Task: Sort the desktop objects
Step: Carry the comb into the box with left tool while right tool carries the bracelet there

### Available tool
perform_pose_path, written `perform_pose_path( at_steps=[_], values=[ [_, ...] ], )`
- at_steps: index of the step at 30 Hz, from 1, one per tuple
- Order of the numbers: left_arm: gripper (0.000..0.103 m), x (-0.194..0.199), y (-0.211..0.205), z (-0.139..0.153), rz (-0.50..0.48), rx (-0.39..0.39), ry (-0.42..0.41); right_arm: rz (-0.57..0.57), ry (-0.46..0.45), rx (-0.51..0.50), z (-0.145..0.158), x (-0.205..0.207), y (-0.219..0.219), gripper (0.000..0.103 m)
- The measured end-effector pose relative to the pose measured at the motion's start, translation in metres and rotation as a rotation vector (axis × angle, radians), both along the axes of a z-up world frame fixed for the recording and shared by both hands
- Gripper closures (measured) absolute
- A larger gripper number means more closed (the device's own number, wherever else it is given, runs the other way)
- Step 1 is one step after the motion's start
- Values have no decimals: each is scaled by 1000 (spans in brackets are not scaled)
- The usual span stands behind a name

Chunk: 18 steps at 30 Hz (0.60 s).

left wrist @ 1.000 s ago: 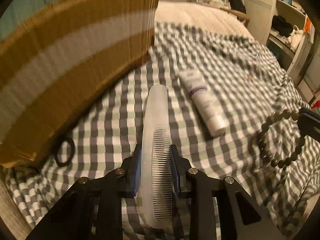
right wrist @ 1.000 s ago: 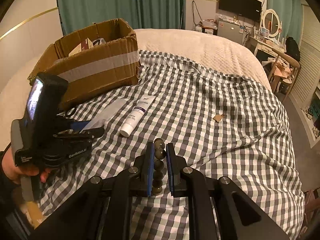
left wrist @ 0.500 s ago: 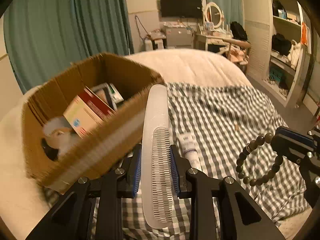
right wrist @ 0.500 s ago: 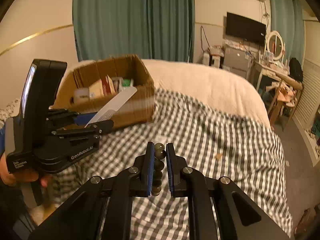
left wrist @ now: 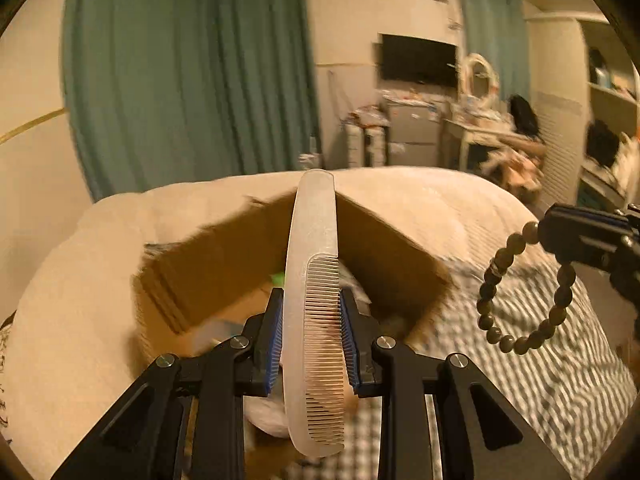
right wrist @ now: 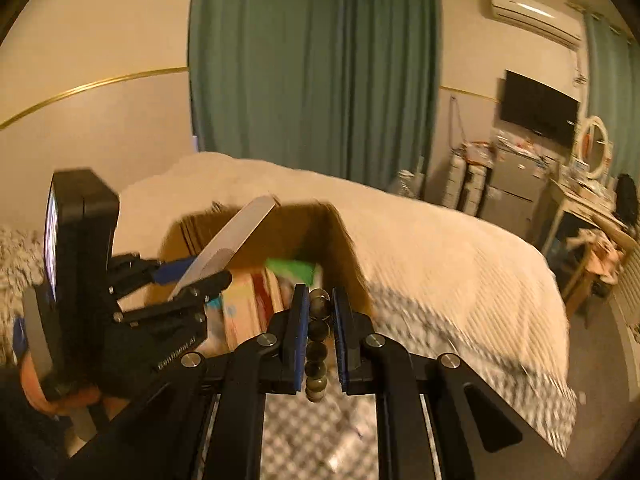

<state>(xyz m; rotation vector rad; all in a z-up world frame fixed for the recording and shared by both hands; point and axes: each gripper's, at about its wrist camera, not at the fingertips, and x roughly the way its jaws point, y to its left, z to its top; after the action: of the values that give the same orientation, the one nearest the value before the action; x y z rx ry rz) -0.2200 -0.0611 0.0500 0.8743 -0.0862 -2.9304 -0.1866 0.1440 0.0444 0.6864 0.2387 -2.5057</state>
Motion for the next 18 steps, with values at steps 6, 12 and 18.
perform_pose_path(
  at_steps=[6,12,18],
  values=[
    [76,-20,-67,-20,60,140,-73,-8,-49,-52,-1,-68,-63,88],
    [0,-17,-69,-22,86,87,-44,-118,-64,-103,-4,-76,-60,39],
    [0,17,-59,-14,55,80,-26,-172,-95,-104,7,-44,-19,39]
  ],
)
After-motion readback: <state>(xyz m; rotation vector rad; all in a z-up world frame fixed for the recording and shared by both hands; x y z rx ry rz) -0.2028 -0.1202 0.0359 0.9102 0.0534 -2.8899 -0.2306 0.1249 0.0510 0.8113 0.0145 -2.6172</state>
